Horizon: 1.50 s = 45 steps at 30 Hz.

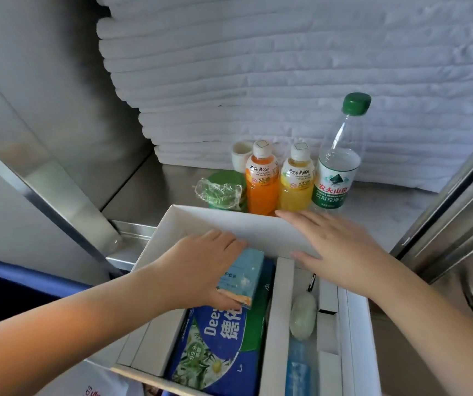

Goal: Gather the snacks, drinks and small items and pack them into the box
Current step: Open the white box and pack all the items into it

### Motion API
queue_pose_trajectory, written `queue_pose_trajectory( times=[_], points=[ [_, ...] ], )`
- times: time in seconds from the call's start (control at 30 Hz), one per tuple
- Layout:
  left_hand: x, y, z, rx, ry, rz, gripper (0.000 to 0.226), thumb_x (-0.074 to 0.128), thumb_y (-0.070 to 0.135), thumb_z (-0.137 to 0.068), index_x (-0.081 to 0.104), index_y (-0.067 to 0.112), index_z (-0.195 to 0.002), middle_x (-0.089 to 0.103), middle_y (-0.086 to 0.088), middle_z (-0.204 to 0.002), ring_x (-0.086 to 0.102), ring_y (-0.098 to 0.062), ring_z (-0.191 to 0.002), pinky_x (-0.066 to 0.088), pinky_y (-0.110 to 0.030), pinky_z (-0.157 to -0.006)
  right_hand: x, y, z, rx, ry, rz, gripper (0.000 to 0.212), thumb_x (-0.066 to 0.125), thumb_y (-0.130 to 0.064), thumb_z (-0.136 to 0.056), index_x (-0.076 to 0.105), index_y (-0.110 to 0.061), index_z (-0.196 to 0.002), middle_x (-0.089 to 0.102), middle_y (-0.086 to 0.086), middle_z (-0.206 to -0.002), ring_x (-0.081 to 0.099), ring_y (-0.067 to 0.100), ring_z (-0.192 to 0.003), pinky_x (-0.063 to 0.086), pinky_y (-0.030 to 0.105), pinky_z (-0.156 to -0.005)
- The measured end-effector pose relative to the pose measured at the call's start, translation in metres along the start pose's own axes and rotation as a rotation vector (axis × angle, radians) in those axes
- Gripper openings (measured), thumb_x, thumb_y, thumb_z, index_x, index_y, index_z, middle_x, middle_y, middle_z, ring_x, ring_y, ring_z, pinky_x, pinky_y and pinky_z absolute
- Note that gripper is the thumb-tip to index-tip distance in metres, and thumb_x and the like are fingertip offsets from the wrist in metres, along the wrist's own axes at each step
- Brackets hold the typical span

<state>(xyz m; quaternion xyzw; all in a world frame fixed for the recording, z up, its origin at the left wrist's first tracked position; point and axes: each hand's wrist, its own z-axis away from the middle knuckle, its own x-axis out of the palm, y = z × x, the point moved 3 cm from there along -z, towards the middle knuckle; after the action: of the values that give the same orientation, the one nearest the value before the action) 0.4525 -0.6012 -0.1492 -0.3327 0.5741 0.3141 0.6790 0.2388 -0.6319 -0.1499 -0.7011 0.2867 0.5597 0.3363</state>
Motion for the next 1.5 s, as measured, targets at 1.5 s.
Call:
queue_pose_trajectory(
  times=[1.5],
  points=[
    [-0.056, 0.003, -0.009, 0.135, 0.515, 0.148, 0.023, 0.053, 0.024, -0.09, 0.068, 0.02, -0.108, 0.066, 0.004, -0.106, 0.062, -0.011, -0.095, 0.052, -0.024, -0.075, -0.005, 0.001, -0.001, 0.067, 0.141, -0.16, 0.058, 0.046, -0.046, -0.092, 0.026, -0.033, -0.145, 0.037, -0.014, -0.143, 0.036, 0.004, -0.125, 0.032, 0.016, -0.09]
  ],
)
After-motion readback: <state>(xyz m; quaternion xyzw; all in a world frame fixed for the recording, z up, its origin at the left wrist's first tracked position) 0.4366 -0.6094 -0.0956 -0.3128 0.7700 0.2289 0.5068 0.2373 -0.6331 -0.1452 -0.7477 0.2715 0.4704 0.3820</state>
